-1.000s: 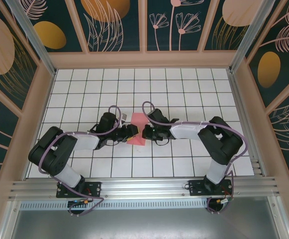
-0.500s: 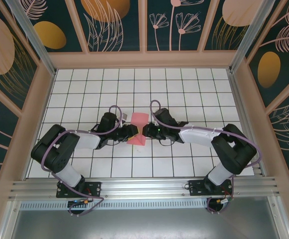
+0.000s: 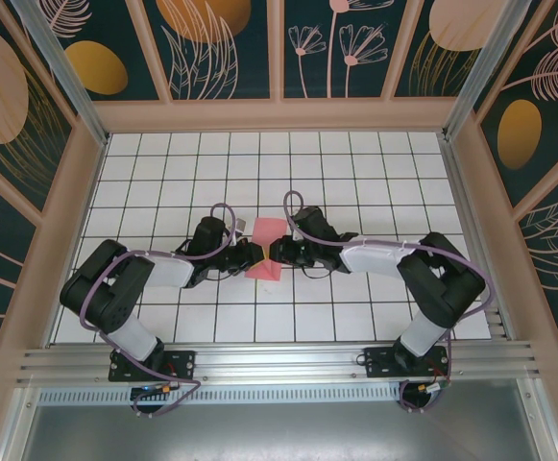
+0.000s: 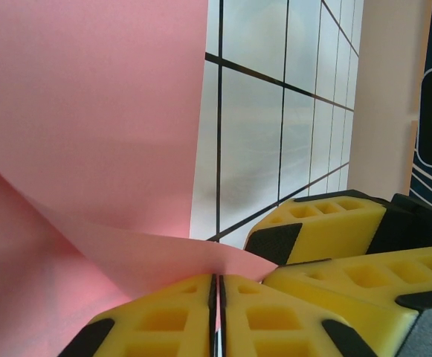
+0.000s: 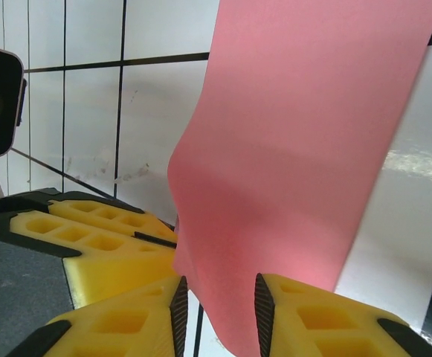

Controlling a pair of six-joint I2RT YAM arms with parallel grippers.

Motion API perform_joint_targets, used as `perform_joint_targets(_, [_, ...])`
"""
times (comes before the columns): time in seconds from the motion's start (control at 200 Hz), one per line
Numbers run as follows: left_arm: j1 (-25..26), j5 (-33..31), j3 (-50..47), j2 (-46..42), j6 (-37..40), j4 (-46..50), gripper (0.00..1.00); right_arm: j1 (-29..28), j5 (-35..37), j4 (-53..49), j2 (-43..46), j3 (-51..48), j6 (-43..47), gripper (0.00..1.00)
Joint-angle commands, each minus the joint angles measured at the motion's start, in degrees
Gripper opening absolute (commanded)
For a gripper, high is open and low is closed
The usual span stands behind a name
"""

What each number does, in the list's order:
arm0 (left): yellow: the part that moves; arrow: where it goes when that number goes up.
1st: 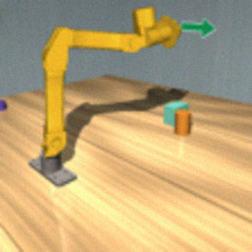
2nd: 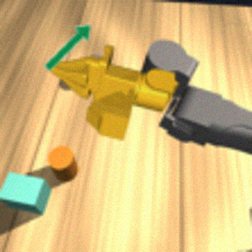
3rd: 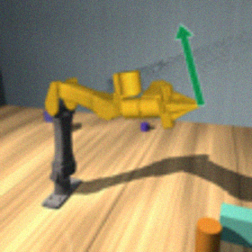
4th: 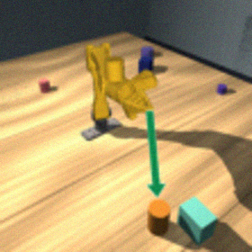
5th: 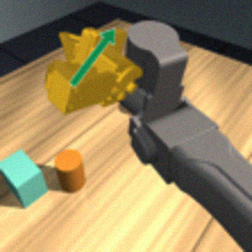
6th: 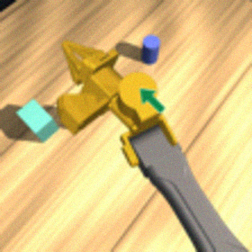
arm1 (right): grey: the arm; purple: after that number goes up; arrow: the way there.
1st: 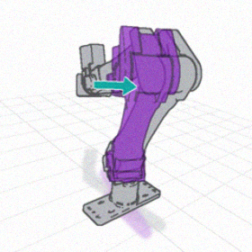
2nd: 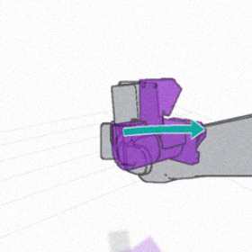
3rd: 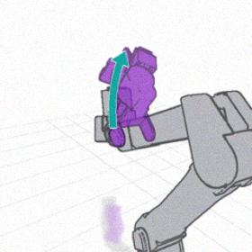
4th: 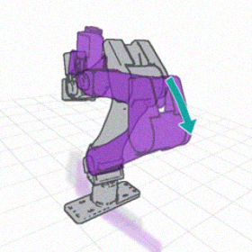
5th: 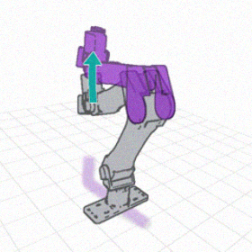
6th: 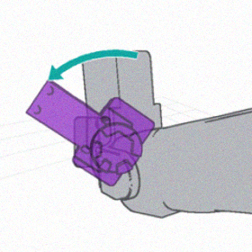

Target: Fold a paper plane with a square sheet of paper (pick it up from the middle)

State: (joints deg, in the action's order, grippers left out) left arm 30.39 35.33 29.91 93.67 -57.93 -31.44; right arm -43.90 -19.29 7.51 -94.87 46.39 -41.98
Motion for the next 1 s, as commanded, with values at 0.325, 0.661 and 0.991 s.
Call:
perform_joint_targets(0.325, [0.37, -0.70, 1.38, 1.43, 1.75, 0.68, 0.03, 0.37, -0.93, 3.25, 0.80, 0.65, 1.20, 0.33])
perform_joint_targets(0.661, [0.37, -0.66, 1.47, 0.99, 1.80, 1.00, 0.00, 0.47, -1.81, 2.34, -2.36, 2.64, 1.31, 0.29])
perform_joint_targets(0.991, [0.33, -0.61, 1.40, 0.29, 1.93, 1.11, 0.00, 0.47, -2.54, 3.42, -4.09, 3.66, 0.43, 0.17])
